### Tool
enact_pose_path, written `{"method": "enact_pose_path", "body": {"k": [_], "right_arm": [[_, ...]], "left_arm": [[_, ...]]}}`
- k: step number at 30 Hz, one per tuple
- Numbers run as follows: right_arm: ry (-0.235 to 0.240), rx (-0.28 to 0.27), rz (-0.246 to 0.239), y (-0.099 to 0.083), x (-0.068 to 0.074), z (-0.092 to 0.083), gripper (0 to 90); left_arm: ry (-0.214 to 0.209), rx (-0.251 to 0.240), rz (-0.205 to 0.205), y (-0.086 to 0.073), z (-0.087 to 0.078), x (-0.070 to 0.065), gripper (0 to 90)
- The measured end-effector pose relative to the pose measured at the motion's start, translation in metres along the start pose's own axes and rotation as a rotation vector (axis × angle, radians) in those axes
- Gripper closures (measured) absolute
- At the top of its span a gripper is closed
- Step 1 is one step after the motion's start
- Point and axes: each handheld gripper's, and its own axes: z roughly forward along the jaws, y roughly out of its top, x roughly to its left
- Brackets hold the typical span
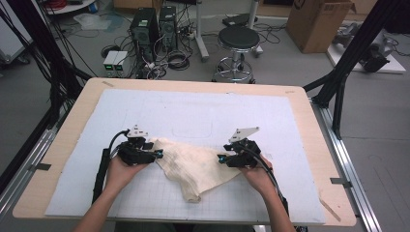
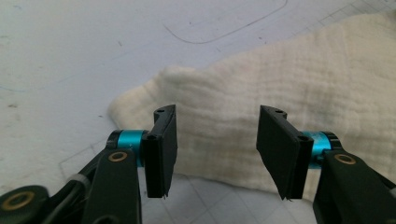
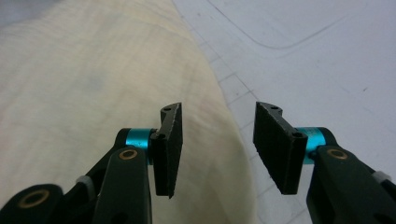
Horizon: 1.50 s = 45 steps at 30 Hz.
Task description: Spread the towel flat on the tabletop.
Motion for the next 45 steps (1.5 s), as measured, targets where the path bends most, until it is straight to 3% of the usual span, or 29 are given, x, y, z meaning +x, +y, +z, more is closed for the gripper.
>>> {"method": "enact_pose_path", "body": {"k": [4, 10, 19, 22, 28, 34, 38, 41, 45], "right_arm": [[0.033, 0.041, 0.018, -0.004, -0.006, 0.008, 58.0], [0.085, 0.079, 0.004, -0.006, -0.004, 0.007, 85.8], [0.103, 0.001, 0.019, -0.009, -0.003, -0.021, 87.6], [0.090, -0.038, 0.035, -0.011, -0.002, -0.036, 87.6], [0.049, -0.074, 0.005, -0.017, 0.009, -0.061, 87.6], [0.014, -0.119, 0.009, -0.027, 0.019, -0.091, 87.6], [0.016, -0.120, -0.007, -0.033, 0.032, -0.098, 87.6], [0.020, -0.105, -0.004, -0.040, 0.036, -0.097, 87.0], [0.029, -0.097, 0.029, -0.044, 0.031, -0.092, 73.4]], "left_arm": [[0.004, 0.053, 0.002, -0.004, 0.012, -0.002, 56.1], [0.009, 0.023, -0.027, -0.003, 0.020, -0.003, 73.9], [-0.016, -0.043, -0.078, 0.010, 0.016, 0.001, 86.0], [-0.018, -0.053, -0.073, 0.019, 0.015, -0.001, 86.4], [-0.046, -0.072, -0.054, 0.036, 0.012, -0.008, 87.6], [-0.082, -0.065, -0.052, 0.040, 0.021, -0.019, 85.7], [-0.106, -0.037, -0.037, 0.038, 0.032, -0.027, 78.1], [-0.076, -0.016, -0.034, 0.037, 0.041, -0.032, 69.0], [-0.072, 0.018, -0.025, 0.036, 0.049, -0.036, 62.2]]}}
